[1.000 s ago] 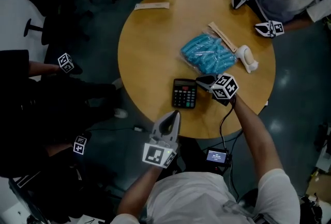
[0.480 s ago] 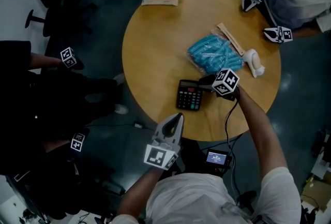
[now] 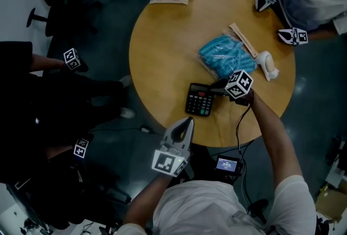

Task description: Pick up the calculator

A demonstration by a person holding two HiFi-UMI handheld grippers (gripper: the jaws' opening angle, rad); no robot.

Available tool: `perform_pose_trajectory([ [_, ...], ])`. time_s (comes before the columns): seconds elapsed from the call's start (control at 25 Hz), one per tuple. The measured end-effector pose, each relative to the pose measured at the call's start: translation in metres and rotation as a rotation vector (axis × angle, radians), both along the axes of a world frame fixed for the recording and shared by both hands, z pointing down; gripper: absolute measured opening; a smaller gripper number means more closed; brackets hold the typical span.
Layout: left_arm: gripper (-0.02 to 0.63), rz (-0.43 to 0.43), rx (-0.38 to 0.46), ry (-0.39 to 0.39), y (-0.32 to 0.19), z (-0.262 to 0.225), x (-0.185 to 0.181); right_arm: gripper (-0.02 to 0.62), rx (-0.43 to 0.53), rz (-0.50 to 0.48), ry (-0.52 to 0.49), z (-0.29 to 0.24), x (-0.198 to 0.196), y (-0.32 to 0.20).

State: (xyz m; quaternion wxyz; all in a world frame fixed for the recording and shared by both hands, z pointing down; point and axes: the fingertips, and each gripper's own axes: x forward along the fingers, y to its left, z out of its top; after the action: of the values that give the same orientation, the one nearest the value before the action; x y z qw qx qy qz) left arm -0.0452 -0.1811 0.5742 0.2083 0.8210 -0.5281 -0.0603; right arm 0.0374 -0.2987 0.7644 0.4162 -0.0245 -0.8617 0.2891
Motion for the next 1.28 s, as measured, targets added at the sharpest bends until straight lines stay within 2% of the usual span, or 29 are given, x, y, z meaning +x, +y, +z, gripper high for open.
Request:
perform_pose_trajectory([
  [0.28,0.005,0.005,0.006,0.0,0.007,-0.007,0.003,0.051,-0.066,0.191,-0.05,-0.011,0.015,0.021],
  [0.6,0.005,0.02,0.02,-0.013,0.02,-0.018,0.011,0.048,-0.1,0.473,-0.12,-0.021,0.04,0.049],
  [0.84,0.005,0.035,0.009,-0.048,0.038,-0.023,0.011,0.047,-0.138,0.701,-0.261,-0.054,0.05,0.084],
  [1.04,0.006,-0.001,0.018,-0.068,0.051,-0.032,-0.001,0.047,-0.136,0.897,-0.392,-0.091,0.056,0.11],
  [1.16,0.005,-0.027,0.016,-0.073,0.055,-0.034,-0.008,0.048,-0.131,1.024,-0.439,-0.108,0.062,0.117],
  [1.28,0.005,-0.032,0.0,-0.063,0.062,-0.031,-0.006,0.048,-0.133,1.093,-0.467,-0.118,0.063,0.125],
])
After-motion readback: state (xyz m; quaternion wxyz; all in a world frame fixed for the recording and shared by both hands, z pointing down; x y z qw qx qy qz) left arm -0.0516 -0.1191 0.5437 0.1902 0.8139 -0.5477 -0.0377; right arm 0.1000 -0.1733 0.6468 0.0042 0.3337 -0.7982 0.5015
